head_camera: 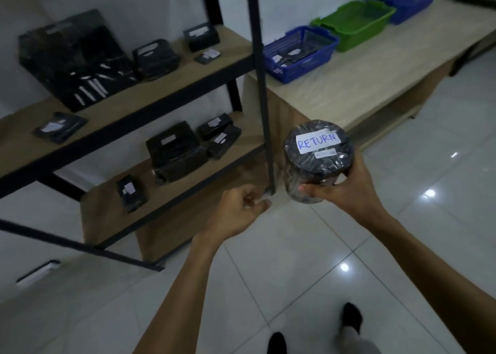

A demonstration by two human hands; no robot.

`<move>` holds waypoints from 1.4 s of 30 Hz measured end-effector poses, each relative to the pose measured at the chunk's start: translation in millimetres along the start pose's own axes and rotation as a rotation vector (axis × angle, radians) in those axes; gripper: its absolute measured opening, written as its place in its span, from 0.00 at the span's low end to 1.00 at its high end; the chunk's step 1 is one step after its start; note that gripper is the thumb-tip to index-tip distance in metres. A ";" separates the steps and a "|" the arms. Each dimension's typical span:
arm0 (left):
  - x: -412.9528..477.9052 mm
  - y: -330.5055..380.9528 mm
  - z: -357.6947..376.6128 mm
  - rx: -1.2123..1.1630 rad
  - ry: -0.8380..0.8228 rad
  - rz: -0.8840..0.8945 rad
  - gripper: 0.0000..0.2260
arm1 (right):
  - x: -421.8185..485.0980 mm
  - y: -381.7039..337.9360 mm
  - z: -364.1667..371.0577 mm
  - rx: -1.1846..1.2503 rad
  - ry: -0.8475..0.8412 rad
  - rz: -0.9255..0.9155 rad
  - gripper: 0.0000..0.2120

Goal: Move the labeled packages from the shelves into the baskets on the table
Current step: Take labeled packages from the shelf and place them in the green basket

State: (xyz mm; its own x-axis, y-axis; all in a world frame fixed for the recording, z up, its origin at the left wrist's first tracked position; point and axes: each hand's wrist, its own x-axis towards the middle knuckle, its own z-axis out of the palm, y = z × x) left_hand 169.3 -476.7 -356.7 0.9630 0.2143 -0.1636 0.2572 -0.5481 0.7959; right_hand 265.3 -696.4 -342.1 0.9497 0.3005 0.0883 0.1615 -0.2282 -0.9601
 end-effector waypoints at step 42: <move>679.4 293.1 258.7 -0.069 0.127 -0.071 0.05 | 631.1 195.9 -397.1 -0.028 -0.005 0.074 0.47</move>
State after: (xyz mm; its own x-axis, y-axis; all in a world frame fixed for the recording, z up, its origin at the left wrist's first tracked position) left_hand 919.9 -700.9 -385.4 0.9233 0.3538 -0.1495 0.3141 -0.4716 0.8240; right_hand 1002.8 -919.1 -369.1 0.9580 0.2864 0.0165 0.0989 -0.2760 -0.9561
